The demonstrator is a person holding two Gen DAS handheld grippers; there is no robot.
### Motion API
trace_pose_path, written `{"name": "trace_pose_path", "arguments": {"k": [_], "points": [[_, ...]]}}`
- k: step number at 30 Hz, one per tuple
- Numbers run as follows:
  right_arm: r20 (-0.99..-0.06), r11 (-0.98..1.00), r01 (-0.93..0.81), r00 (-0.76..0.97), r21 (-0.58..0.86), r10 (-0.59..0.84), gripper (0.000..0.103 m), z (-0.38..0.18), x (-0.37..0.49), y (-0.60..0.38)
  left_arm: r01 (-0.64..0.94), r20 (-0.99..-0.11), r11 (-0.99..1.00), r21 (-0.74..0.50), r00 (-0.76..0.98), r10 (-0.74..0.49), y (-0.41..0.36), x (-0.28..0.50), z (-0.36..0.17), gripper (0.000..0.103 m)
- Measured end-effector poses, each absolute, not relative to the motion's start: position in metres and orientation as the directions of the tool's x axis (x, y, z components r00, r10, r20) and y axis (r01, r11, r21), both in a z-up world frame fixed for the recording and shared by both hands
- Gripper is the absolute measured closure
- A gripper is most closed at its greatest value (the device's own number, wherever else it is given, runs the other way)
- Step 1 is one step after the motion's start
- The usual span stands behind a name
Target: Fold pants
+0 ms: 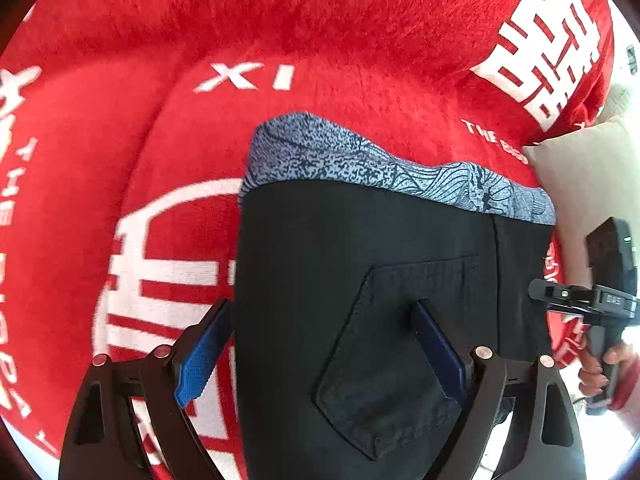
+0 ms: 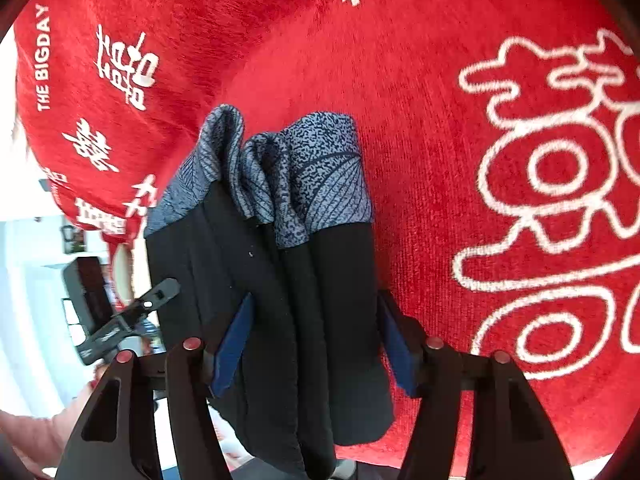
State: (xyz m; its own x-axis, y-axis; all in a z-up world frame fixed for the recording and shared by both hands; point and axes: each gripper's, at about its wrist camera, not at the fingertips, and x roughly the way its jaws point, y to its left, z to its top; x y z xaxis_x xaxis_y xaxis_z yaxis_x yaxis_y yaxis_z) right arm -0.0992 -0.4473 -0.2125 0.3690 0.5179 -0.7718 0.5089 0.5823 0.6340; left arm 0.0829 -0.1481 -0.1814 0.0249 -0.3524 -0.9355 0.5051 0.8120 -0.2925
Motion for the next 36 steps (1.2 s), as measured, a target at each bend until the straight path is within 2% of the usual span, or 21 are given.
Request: {"name": "trace_pose_path", "arguments": {"k": [9, 14, 17, 20, 30, 32, 36], "points": [[-0.867, 0.617, 0.611, 0.299, 0.496, 0.399, 0.024, -0.189, -0.109, -0.437, 0.447, -0.972, 0.877, -0.179, 0.06, -0.229, -0.132, 0.074, -0.169, 0.012], [-0.94, 0.68, 0.649, 0.215, 0.339, 0.264, 0.021, -0.165, -0.127, -0.427, 0.456, -0.984, 0.889, -0.047, 0.135, -0.121, -0.13, 0.059, -0.146, 0.012], [-0.971, 0.714, 0.659, 0.138, 0.238, 0.197, 0.019, -0.156, -0.136, -0.418, 0.465, -0.985, 0.885, -0.014, 0.147, -0.093, -0.127, 0.048, -0.134, 0.012], [-0.973, 0.692, 0.686, 0.123, 0.226, 0.196, 0.009, -0.151, -0.144, -0.413, 0.471, -0.986, 0.882, 0.017, 0.153, -0.062, -0.125, 0.036, -0.124, 0.012], [-0.991, 0.744, 0.656, 0.12, 0.129, 0.065, 0.008, -0.1, -0.148, -0.366, 0.548, -0.992, 0.836, 0.033, 0.118, -0.039, -0.127, -0.011, -0.096, 0.012], [-0.991, 0.752, 0.648, 0.128, 0.12, 0.048, 0.008, -0.09, -0.148, -0.357, 0.561, -0.992, 0.827, 0.032, 0.121, -0.043, -0.127, -0.017, -0.09, 0.0], [-0.989, 0.766, 0.634, 0.143, 0.11, 0.024, 0.008, -0.074, -0.139, -0.337, 0.582, -0.99, 0.813, 0.024, 0.126, -0.061, -0.127, -0.022, -0.08, 0.0]]}}
